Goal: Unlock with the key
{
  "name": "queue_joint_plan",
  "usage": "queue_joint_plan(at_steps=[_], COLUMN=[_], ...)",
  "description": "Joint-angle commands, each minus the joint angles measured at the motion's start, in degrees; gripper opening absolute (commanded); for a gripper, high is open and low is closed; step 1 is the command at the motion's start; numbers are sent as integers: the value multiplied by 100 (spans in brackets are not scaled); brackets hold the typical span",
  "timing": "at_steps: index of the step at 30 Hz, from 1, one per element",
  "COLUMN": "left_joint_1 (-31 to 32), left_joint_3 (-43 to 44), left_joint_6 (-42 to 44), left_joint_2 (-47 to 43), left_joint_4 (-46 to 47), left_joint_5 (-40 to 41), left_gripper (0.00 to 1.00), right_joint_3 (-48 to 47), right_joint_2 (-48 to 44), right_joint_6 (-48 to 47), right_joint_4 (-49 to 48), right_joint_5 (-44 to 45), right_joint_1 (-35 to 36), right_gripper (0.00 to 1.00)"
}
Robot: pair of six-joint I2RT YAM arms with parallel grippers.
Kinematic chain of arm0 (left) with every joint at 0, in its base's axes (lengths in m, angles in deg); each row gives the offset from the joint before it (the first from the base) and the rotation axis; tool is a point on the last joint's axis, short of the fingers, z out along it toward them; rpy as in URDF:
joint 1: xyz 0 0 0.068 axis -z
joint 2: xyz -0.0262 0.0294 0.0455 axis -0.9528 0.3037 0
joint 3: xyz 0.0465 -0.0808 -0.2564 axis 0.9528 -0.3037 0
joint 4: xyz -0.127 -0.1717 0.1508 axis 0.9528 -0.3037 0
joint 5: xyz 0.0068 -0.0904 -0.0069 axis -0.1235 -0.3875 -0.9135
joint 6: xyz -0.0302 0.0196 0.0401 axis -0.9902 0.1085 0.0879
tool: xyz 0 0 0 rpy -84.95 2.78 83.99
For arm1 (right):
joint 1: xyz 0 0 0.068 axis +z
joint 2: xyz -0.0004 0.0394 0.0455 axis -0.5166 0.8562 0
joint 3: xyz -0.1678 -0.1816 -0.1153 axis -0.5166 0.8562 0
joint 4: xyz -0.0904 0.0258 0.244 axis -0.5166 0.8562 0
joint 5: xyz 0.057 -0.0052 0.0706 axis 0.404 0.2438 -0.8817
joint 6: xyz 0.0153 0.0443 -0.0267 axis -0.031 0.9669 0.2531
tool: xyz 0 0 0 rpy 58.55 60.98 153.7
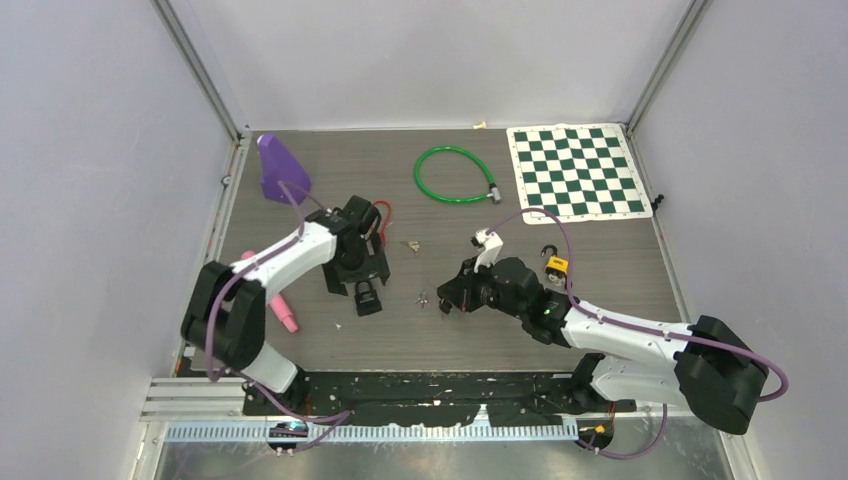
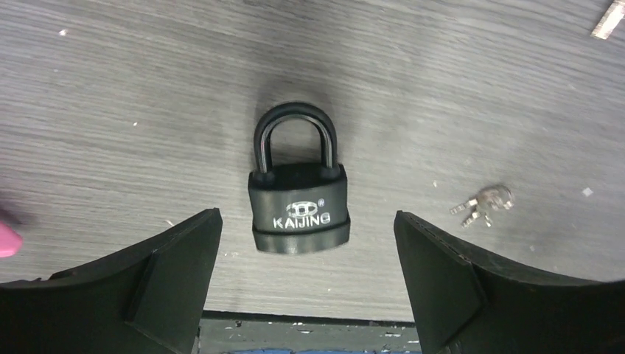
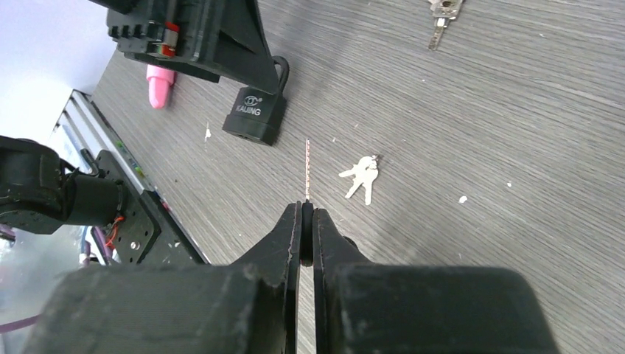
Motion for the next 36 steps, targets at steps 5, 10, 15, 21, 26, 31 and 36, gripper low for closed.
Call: queue_joint_plan(at_steps=[5, 10, 15, 21, 26, 31, 36], left_joint_1=[-293, -637, -752, -815, -785, -639, -569], left_joint_3=[-1613, -2597, -2702, -2646, -2564, -2446, -2425], left_joint_6=[32, 2, 112, 82, 5, -73, -262], left_joint_2=[-2046, -2500, -2082, -1502, -1174, -1032, -971], left_joint_4=[1679, 2718, 3241, 3392, 3080, 2833, 2684], left_joint_5=[-349, -1033, -1421, -1670, -1586, -1333, -1338], left_gripper=[90, 85, 83, 77, 70, 65, 52], right_joint_3=[52, 146, 327, 404, 340, 282, 298], right_joint_2=[-82, -155, -178, -226, -90, 267, 527], right_joint_6=[6, 141, 326, 437, 531, 740, 925], right_joint_4=[-816, -921, -1183, -1242, -1332, -1669, -1970], right_joint_5=[-432, -484, -561, -549, -632, -837, -985], right_joint_1=[-8, 0, 4, 13, 11, 25, 43], right_gripper=[6, 5, 5, 5, 5, 5, 5])
